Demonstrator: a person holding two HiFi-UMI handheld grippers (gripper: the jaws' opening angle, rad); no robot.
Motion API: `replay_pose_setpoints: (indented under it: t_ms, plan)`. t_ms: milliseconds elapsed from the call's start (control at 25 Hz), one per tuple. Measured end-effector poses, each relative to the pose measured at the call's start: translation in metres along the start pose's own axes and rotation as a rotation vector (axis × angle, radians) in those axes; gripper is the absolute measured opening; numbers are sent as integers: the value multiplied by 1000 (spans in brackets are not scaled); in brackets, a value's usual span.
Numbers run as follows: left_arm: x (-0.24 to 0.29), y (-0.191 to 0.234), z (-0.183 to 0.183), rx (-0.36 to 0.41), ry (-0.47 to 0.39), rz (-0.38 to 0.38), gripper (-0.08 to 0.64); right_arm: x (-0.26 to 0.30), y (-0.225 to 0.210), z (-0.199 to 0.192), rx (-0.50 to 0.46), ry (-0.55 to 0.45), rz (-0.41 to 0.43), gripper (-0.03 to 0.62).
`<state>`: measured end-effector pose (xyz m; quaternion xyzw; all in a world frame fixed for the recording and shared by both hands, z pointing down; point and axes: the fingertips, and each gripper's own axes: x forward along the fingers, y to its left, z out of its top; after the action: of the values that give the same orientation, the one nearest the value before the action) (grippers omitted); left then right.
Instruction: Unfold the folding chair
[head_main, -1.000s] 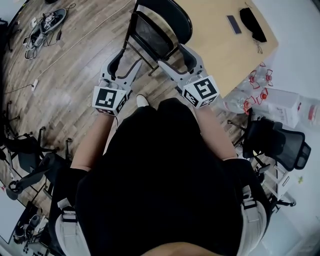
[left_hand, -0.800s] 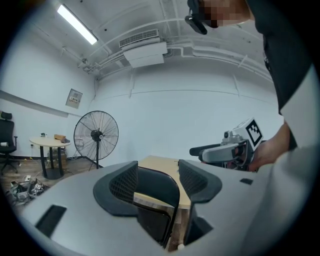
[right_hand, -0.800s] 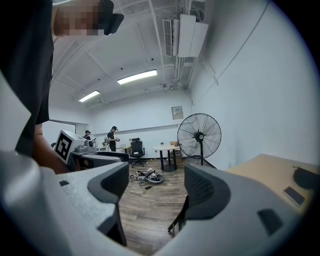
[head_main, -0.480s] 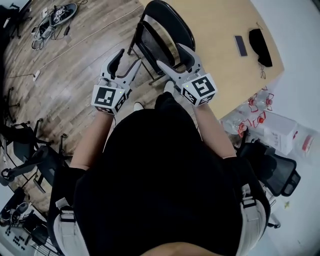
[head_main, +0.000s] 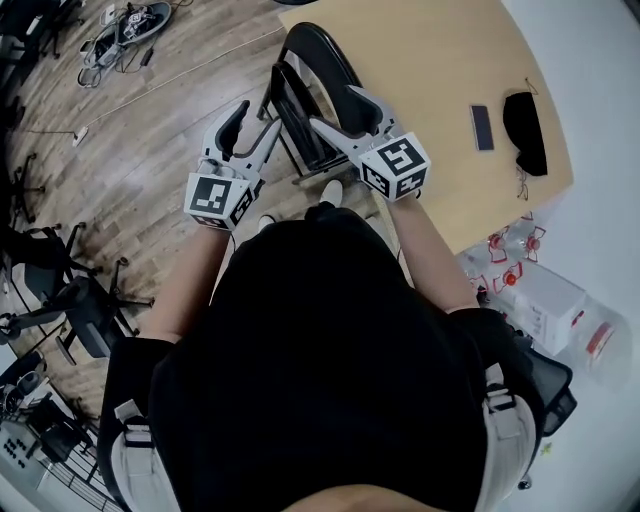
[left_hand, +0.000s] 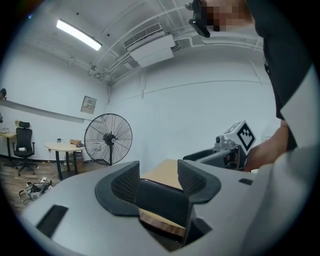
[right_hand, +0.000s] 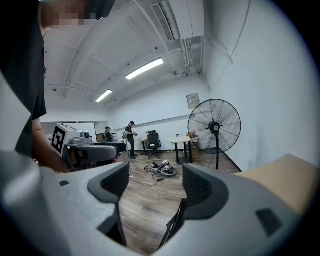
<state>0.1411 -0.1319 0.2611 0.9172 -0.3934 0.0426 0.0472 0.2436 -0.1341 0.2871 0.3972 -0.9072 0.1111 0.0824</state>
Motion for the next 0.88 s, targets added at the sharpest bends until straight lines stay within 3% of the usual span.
replay_pose_setpoints:
  t_ms: [400, 880]
  plan:
    - [61, -11, -13, -8, 8, 91, 233, 19, -91, -38, 40, 210, 31, 333]
    - [102, 7, -40, -41, 29, 201, 227, 55, -145, -110, 88, 514, 11, 333]
